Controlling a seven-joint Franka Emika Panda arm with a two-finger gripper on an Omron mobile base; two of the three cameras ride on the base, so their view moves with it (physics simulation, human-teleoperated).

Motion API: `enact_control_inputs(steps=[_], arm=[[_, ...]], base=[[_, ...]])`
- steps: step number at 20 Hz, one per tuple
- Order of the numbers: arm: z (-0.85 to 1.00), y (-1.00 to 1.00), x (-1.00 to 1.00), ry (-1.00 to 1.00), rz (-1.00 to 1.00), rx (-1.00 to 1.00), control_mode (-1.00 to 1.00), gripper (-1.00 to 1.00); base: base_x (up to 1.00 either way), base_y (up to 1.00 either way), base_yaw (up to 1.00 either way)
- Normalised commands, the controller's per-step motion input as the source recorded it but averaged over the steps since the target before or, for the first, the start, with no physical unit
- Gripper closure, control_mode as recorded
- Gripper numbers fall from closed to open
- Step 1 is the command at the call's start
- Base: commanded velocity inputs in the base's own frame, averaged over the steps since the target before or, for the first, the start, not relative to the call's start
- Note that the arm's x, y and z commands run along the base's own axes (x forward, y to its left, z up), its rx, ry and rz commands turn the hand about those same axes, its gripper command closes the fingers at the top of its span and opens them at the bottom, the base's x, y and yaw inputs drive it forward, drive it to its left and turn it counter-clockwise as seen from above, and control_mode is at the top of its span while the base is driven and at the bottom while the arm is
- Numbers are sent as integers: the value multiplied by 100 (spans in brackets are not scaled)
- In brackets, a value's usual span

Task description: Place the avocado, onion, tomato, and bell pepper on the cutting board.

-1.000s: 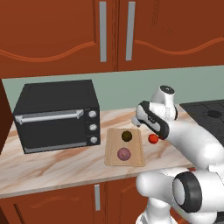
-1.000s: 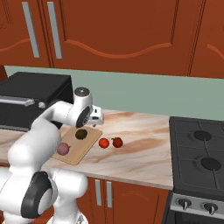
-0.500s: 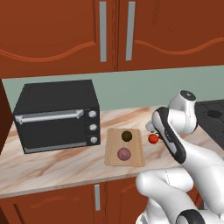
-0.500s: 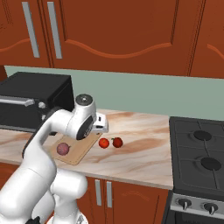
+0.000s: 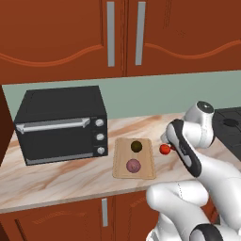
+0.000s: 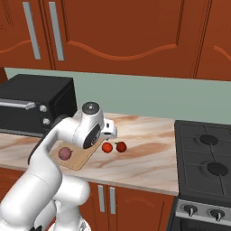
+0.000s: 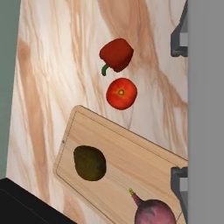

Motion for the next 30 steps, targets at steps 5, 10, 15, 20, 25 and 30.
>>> enact_control_inputs(steps=[5, 10, 15, 20, 25, 30], arm=[[0, -18, 23, 0, 0, -4, -100, -100], [-8, -1, 15, 1, 0, -1, -100, -100], [-26, 0, 25, 3, 0, -1, -100, -100], [-30, 0, 24, 4, 0, 0, -100, -100], [-24, 0, 28, 5, 0, 0, -100, -100], [-26, 0, 24, 6, 0, 0, -100, -100]], base=[[0, 0, 0], [0, 0, 0], [0, 0, 0], [0, 0, 0], [0, 0, 0], [0, 0, 0]])
